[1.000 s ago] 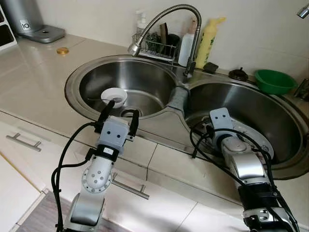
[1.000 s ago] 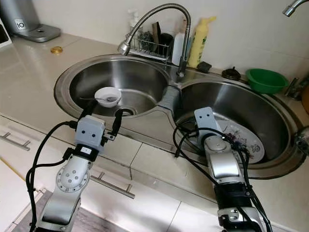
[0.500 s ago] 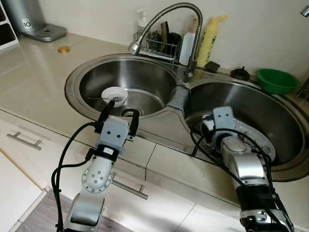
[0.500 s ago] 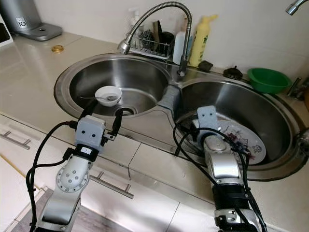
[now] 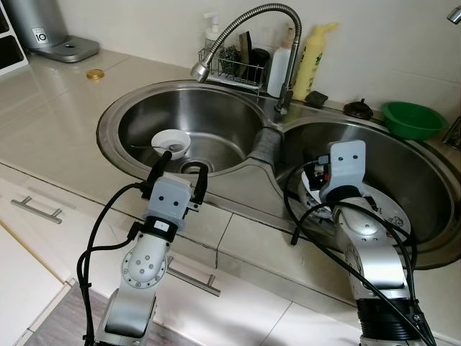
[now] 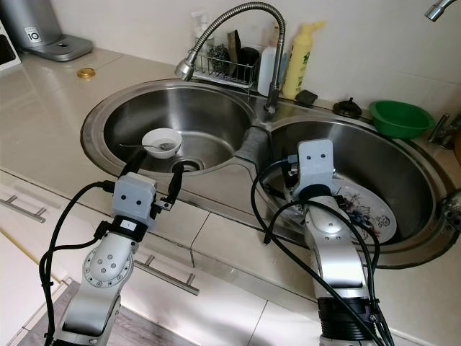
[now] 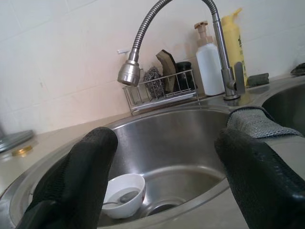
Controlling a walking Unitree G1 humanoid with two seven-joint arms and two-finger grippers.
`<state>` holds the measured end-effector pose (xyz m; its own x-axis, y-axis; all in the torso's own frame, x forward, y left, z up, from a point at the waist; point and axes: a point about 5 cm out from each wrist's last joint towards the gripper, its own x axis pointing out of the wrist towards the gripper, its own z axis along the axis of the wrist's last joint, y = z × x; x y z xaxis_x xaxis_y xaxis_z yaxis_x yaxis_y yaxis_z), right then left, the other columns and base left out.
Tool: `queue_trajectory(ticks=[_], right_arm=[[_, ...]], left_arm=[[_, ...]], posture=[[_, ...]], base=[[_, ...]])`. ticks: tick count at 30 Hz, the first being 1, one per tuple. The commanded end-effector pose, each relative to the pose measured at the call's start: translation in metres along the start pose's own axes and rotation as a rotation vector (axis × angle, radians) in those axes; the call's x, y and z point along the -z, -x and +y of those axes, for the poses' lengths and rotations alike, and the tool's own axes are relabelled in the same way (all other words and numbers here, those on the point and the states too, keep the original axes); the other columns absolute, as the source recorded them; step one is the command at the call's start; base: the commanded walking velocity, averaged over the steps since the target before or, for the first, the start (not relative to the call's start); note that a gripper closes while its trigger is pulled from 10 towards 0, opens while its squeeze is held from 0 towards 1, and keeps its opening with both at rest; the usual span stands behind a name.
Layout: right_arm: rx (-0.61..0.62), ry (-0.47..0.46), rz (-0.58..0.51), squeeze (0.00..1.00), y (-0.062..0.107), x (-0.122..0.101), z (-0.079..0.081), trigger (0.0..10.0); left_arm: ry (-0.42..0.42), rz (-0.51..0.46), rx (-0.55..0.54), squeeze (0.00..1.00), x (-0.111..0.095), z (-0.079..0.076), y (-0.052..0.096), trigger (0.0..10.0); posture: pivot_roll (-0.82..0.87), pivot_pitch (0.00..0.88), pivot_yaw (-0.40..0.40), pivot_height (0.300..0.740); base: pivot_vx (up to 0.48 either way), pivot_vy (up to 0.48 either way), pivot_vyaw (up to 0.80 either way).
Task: Kitchen organization
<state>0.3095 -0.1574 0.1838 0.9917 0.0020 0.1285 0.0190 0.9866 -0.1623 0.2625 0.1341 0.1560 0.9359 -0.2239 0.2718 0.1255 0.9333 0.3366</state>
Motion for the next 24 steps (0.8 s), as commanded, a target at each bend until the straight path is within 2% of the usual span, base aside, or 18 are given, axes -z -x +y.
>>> queue_trajectory(ticks=[1,24], right_arm=[[0.019,0.015,-0.044,0.00,0.0018,-0.0072,-0.0025,10.0],[0.032,0.046,-0.065,0.00,0.0040,-0.0074,0.0010,10.0]], left_arm=[[0.010,-0.014,0.001,0.00,-0.0038,0.0000,-0.0015,10.0],[0.009,-0.017,0.007,0.00,-0.0043,-0.0009,-0.0007,10.0]], posture=[[0.07,0.000,-0.070,0.740],[0.07,0.000,-0.075,0.740]], base=[[0.000,0.292,0.00],[0.000,0.466,0.00]])
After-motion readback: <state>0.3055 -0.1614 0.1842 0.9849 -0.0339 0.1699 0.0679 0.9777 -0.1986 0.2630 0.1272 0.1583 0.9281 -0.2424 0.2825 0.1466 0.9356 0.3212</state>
